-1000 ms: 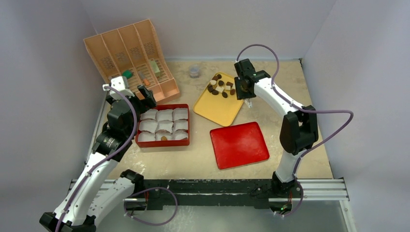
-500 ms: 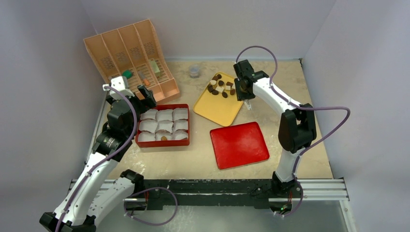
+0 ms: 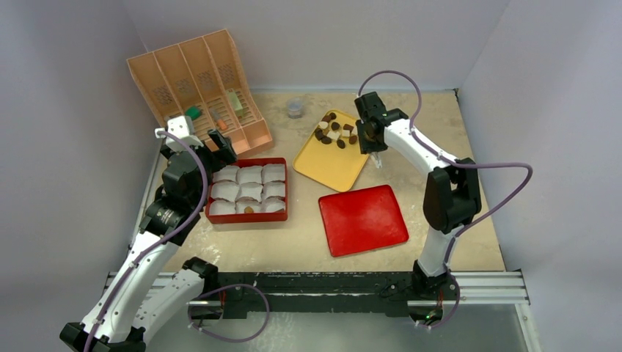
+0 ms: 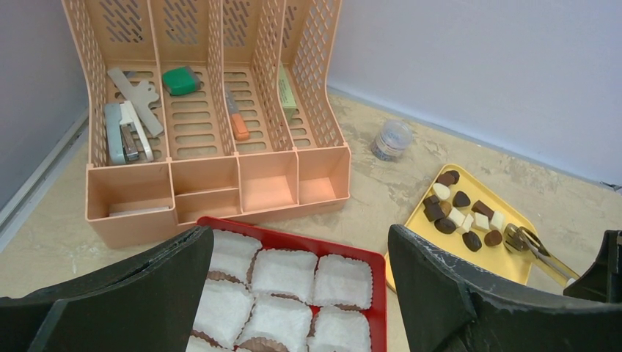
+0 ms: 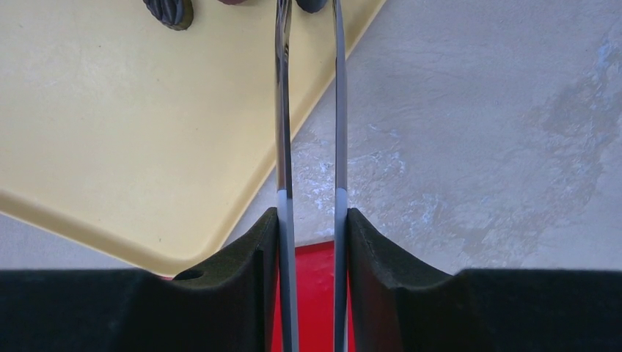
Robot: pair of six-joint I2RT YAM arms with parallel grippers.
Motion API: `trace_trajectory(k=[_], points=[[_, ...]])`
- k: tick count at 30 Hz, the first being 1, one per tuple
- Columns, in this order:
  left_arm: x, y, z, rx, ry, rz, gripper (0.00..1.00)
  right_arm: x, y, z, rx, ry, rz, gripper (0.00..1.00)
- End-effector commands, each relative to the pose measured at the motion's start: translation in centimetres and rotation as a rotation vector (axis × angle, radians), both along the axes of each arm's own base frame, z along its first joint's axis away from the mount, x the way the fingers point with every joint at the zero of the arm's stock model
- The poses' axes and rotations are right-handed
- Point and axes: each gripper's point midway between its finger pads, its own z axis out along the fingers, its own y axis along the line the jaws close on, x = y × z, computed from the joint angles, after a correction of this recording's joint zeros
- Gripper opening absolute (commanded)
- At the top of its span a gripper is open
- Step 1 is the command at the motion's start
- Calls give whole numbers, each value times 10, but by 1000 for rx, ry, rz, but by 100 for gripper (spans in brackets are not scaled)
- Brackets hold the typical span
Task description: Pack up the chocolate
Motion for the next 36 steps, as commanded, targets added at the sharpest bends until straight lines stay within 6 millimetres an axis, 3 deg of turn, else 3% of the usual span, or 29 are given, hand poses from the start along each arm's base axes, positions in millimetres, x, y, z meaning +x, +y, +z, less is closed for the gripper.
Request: trace_trajectory(k=[1, 8, 14, 24, 29, 36], points=[[0, 1, 16, -10, -56, 6, 88, 3, -4, 36, 18, -100, -16, 18], [0, 3, 15, -7, -54, 14, 88, -2, 0, 55, 60, -133, 3, 17], [0, 6, 16, -3, -56, 29, 88, -6, 17, 76, 131, -177, 54, 17], [-6, 14, 21, -9, -77, 65, 88, -27, 90, 118, 355, -234, 261, 18], [-10, 22, 24, -10, -86, 104, 88, -46, 144, 133, 412, -249, 394, 18], [-21, 35, 33, -30, -126, 153, 88, -78, 215, 139, 544, -218, 575, 18]])
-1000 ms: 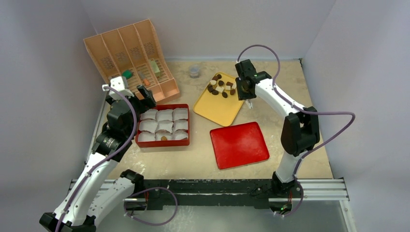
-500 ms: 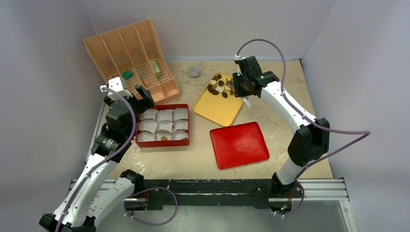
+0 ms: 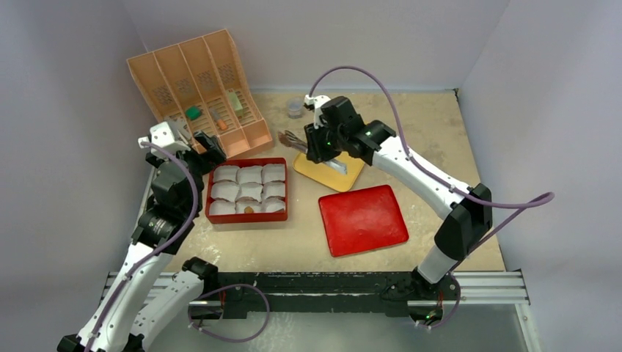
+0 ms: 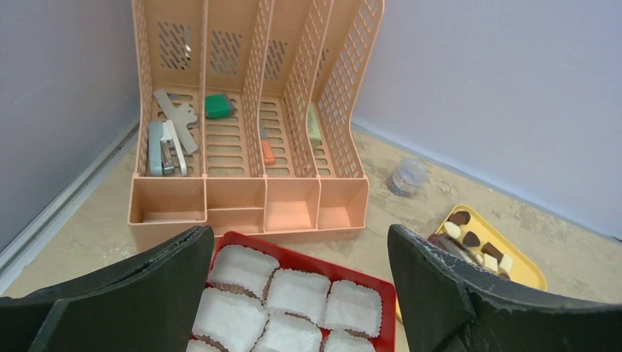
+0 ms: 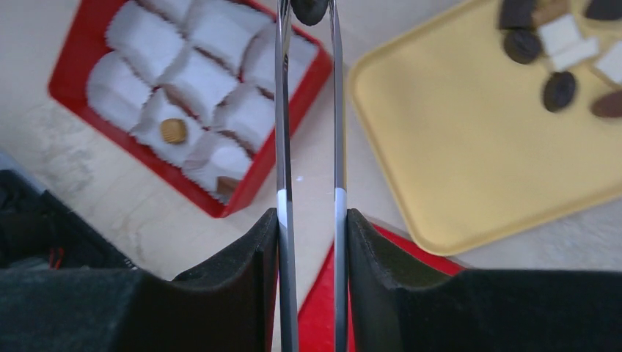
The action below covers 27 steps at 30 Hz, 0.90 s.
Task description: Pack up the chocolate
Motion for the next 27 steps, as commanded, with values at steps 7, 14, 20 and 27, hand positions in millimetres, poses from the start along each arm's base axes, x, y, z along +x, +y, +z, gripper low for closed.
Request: trace_trajectory(k=[7, 14, 20, 27], points=[[-11, 19, 17, -20, -68, 89, 88, -38, 110, 27, 178, -25, 263, 19], [-12, 23, 17, -17, -62, 111, 88, -75, 161, 11, 235, 50, 442, 21], [-12, 23, 16, -18, -61, 112, 88, -96, 182, -9, 204, 100, 510, 24], [-12, 23, 16, -18, -61, 111, 88, -113, 195, -32, 156, 157, 552, 25]])
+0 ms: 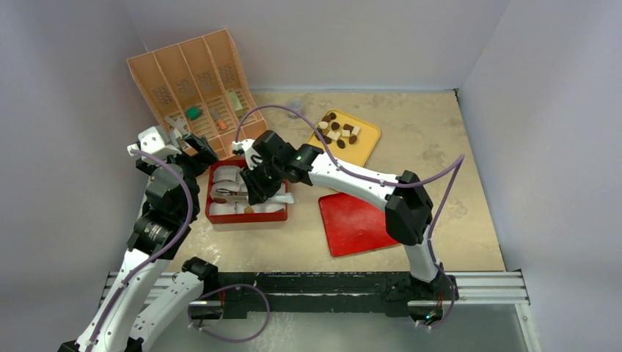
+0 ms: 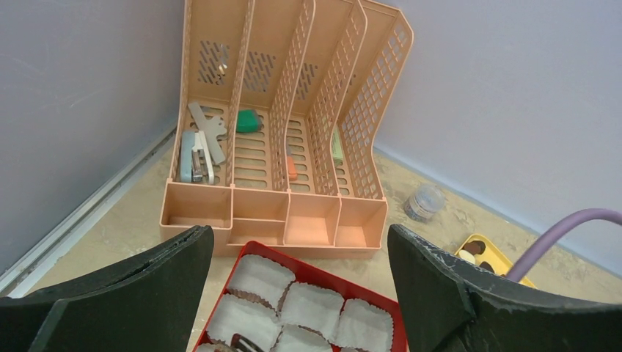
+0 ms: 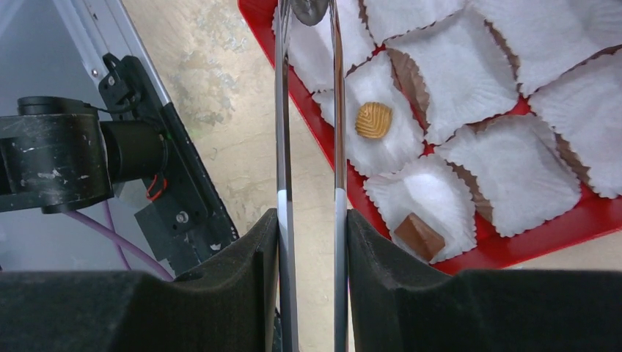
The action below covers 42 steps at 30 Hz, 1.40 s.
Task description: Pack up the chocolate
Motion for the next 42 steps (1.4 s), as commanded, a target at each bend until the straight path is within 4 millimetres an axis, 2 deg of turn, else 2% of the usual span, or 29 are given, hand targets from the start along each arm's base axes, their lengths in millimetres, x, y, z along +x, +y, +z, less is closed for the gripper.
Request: trace_trajectory(k=[1, 13, 23, 29, 34, 42], points=[[1, 1, 7, -9, -27, 7, 88, -9, 15, 27, 65, -17, 47, 26], [-1, 2, 8, -9, -29, 13, 88, -12, 17, 14, 12, -16, 59, 33], [-1, 2, 9, -12, -33, 10, 88, -10, 15, 16, -5, -27, 46, 43], [-2, 2, 8, -12, -32, 11, 88, -7, 13, 23, -3, -44, 33, 43], [-2, 3, 9, -12, -34, 12, 88, -7, 9, 39, 24, -66, 19, 42], [-3, 3, 9, -14, -37, 13, 88, -5, 9, 36, 17, -64, 12, 40]])
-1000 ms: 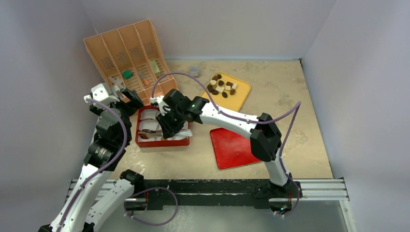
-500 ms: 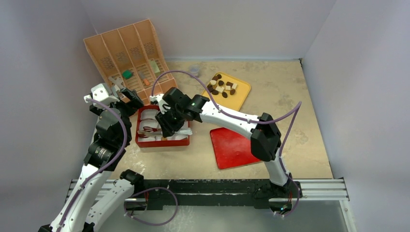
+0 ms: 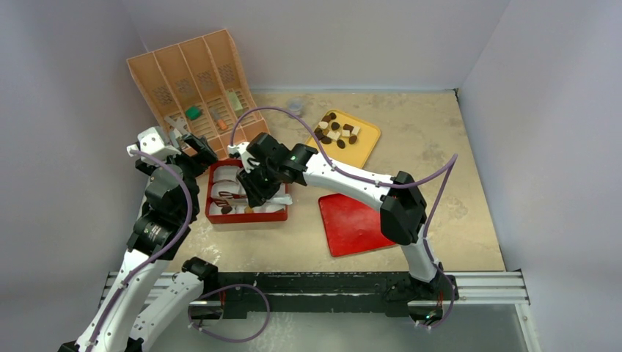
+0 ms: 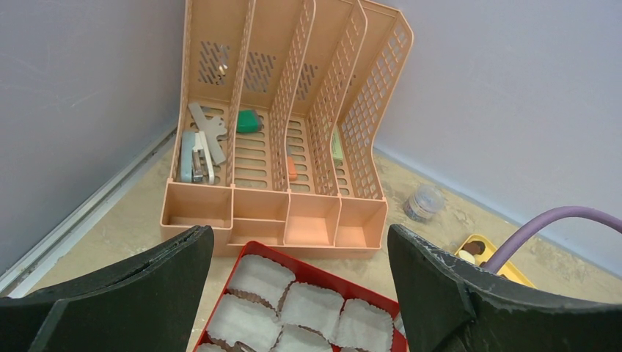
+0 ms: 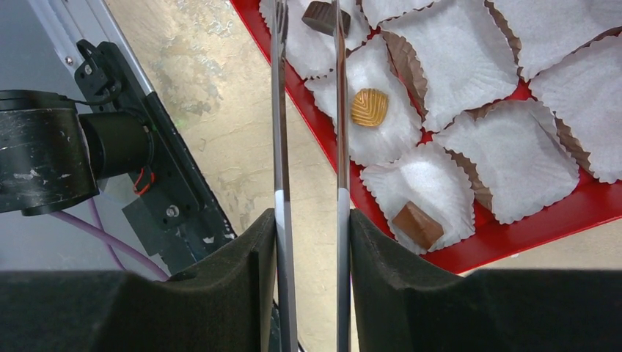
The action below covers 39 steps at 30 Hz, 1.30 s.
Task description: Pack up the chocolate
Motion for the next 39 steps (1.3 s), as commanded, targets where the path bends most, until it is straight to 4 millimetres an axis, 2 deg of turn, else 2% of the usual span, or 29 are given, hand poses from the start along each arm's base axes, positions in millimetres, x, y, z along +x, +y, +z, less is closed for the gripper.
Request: trace_trajectory(k=[1, 6, 12, 17, 21, 26, 29, 39], points=[[-2, 2, 8, -12, -33, 12, 88, 4, 6, 46, 92, -70, -3, 40], [-1, 2, 8, -12, -32, 9, 88, 23, -11, 60, 58, -161, -81, 39], [1, -1, 8, -12, -30, -3, 88, 57, -47, 84, 42, -250, -197, 38], [4, -6, 6, -9, -24, -27, 88, 89, -90, 91, -17, -313, -314, 38], [9, -14, 4, -5, -13, -61, 88, 120, -139, 91, -113, -384, -446, 38], [14, -20, 0, 0, 0, -90, 88, 150, -211, 79, -263, -421, -615, 39], [15, -22, 0, 0, 1, -100, 88, 161, -242, 68, -292, -399, -676, 39], [15, -22, -1, 4, 5, -101, 88, 178, -300, 37, -366, -332, -791, 39]])
